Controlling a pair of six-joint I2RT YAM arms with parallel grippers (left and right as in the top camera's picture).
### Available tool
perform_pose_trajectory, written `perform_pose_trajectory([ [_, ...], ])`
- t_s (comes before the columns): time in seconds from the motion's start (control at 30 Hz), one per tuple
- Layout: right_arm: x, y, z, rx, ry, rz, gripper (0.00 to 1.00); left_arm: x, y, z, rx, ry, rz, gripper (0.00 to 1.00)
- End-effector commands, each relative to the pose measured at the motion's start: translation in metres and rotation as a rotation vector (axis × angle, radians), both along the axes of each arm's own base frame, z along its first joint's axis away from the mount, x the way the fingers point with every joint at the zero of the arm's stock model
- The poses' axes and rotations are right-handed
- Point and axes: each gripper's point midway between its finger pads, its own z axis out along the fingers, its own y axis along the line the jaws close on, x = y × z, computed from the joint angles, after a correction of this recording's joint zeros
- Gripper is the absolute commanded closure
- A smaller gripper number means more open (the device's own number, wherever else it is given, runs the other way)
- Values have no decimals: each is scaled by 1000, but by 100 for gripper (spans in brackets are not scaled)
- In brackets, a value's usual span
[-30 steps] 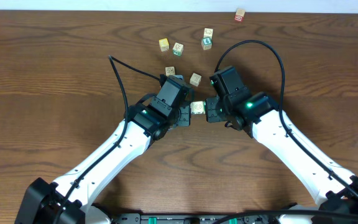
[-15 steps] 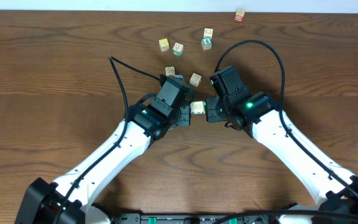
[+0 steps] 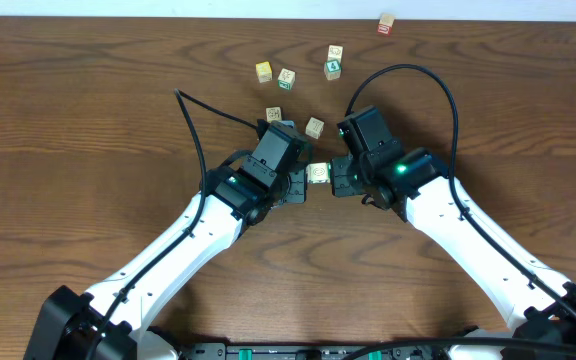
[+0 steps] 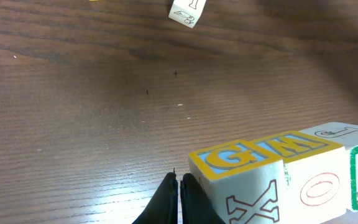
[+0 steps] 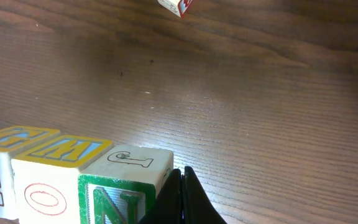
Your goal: Lift 3 blocks
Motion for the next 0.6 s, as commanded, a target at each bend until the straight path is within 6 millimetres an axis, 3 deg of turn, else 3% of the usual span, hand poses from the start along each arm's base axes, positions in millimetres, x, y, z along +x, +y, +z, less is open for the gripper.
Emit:
perform_pose_trajectory([
  [0.0, -18, 47, 9, 173, 61, 141, 99, -25, -53, 18, -147, 30, -190, 93],
  [0.57, -15, 44, 8, 156, 49, 130, 99, -25, -50, 13, -136, 32, -184, 93],
])
